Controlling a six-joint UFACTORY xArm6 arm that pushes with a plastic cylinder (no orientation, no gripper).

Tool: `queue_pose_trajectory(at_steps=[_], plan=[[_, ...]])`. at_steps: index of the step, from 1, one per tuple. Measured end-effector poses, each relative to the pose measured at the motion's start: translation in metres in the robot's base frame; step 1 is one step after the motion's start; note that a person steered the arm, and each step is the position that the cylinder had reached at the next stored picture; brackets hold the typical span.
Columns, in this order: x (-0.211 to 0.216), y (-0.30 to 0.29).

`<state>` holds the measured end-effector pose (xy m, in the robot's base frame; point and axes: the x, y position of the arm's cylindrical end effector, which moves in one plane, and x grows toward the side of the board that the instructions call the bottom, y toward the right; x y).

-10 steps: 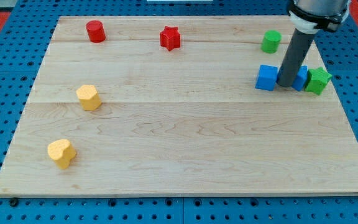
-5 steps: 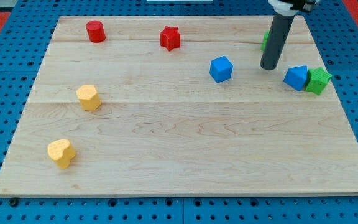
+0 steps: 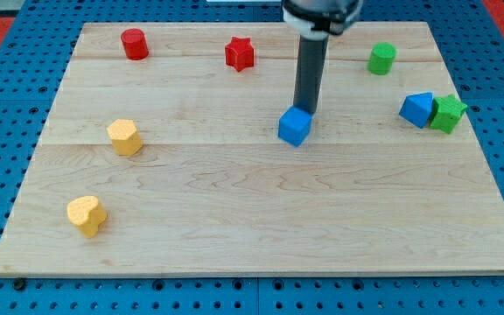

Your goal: Push the blue cube towards bottom middle of the board

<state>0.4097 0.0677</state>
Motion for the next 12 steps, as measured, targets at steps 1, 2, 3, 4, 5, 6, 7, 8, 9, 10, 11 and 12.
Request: queue_pose_trajectory(at_steps=[1, 2, 3, 4, 5, 6, 7, 8, 9, 10, 11, 12], plan=[[0.067, -0.002], [0.113, -0.008], [0.116, -0.013], [0.091, 0.001], [0.046, 0.019], [0.032, 0.009], [0.036, -0.023], [0.057, -0.034], [0.077, -0.034], [0.094, -0.034], [0.094, -0.034], [0.100, -0.040]])
